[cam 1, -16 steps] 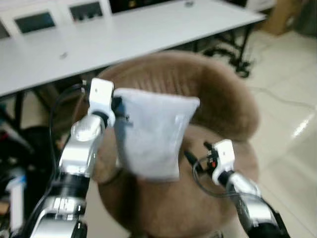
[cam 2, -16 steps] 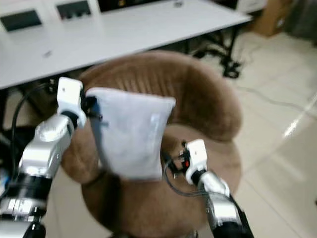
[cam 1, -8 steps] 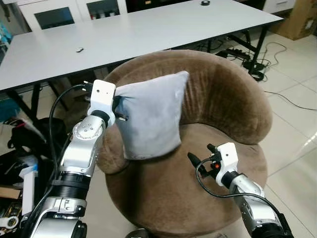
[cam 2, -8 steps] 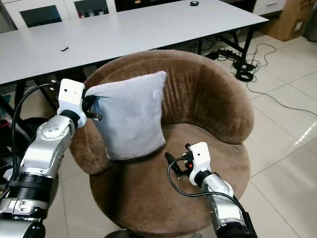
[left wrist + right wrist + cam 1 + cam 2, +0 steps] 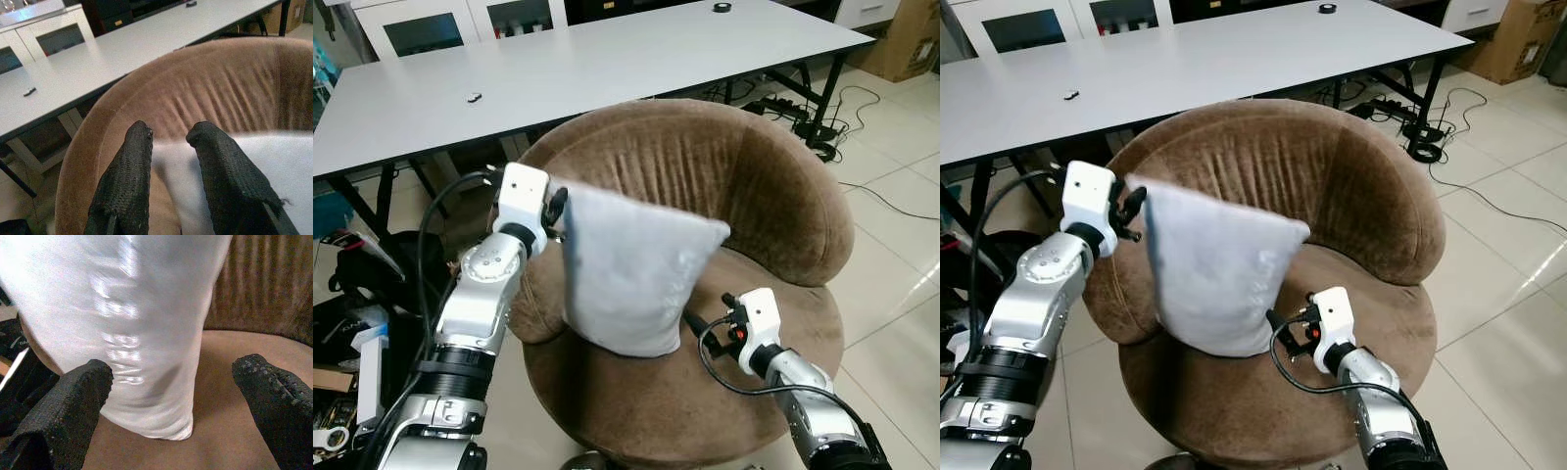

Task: Move the pillow to the sofa

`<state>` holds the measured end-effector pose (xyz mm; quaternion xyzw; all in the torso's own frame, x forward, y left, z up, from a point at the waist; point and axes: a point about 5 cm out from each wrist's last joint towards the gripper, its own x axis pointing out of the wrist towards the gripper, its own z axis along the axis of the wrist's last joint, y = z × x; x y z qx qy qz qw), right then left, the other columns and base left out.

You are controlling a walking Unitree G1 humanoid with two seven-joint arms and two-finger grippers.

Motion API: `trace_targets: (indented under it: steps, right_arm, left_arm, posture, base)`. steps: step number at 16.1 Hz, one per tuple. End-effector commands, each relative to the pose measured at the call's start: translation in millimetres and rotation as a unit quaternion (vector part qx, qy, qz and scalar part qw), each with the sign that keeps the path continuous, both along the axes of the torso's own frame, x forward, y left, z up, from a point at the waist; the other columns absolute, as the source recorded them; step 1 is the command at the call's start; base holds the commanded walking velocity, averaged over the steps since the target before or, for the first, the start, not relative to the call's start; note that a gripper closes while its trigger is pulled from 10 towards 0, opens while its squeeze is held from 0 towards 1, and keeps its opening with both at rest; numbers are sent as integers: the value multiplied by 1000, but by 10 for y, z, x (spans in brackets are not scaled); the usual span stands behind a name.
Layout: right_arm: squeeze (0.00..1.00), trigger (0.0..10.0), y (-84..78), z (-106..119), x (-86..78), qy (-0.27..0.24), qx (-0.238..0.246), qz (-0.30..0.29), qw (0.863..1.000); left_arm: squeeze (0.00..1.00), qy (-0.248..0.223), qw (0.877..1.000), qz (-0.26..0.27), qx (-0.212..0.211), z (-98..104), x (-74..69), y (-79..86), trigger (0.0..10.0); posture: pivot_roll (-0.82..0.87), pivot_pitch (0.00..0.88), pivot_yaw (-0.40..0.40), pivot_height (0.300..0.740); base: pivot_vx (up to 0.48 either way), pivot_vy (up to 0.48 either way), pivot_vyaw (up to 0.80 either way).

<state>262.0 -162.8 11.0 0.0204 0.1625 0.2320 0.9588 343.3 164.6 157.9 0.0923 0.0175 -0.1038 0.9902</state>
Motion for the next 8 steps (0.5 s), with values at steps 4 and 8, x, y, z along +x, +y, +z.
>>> trace_targets:
  steps: [4,8]
  right_arm:
    - [0,10000,-41,12,24,-6,-4,0,1000]
    - [0,10000,-98,-26,16,-3,-7,-5,1000]
  left_arm:
    - [0,23,999,8,-49,0,70,39,10000]
    - [0,63,997,26,-29,-68,218,267,10000]
  posture:
    - [-61,0,93,740]
    - [-77,0,108,740]
  base:
    - [0,0,0]
    - [0,0,0]
